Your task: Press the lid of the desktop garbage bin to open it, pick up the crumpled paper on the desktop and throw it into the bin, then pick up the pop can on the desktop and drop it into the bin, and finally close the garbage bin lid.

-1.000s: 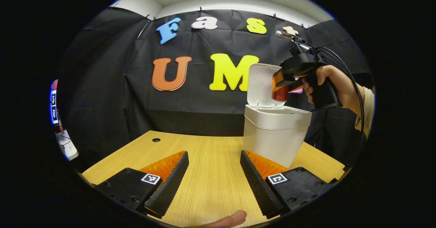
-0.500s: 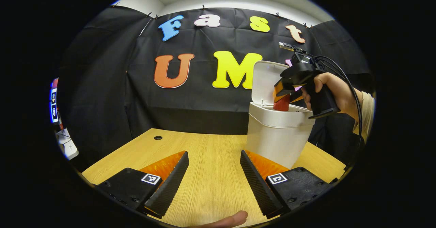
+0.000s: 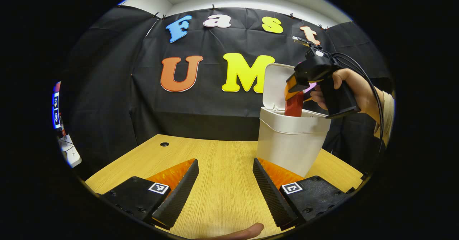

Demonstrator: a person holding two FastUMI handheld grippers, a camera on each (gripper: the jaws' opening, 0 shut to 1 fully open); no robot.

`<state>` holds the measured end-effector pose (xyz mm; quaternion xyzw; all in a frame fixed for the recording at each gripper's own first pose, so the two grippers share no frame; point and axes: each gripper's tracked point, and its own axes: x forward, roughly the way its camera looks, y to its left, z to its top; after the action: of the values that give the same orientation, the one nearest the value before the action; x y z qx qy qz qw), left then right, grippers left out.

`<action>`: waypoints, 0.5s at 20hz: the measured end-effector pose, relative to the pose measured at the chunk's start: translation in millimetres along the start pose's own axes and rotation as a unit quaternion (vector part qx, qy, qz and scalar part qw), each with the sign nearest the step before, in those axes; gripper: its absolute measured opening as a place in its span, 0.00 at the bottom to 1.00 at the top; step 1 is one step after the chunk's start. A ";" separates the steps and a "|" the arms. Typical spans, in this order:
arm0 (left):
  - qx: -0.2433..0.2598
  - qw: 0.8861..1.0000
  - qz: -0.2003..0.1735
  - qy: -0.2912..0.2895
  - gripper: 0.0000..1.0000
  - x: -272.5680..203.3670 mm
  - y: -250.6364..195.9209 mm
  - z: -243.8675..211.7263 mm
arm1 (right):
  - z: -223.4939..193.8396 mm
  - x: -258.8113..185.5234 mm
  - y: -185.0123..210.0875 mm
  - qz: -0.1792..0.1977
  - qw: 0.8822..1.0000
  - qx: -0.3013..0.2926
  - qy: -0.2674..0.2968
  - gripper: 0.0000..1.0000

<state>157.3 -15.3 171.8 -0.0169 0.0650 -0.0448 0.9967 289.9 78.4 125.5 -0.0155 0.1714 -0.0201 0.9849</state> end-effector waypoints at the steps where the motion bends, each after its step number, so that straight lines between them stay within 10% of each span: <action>1: 0.000 1.000 0.000 0.001 0.98 -0.3 -0.1 0.6 | 5.6 -7.7 -2.0 -0.002 1.000 -0.005 -0.011 0.90; 10: 0.010 1.000 0.004 -0.016 0.98 -10.1 -6.0 10.6 | 82.5 -49.8 0.3 0.011 0.995 0.018 -0.094 0.97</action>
<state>148.2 -20.0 183.8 -0.0069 0.0485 -0.0416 0.9979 271.0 82.8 219.9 0.0027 0.0777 -0.0108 0.9969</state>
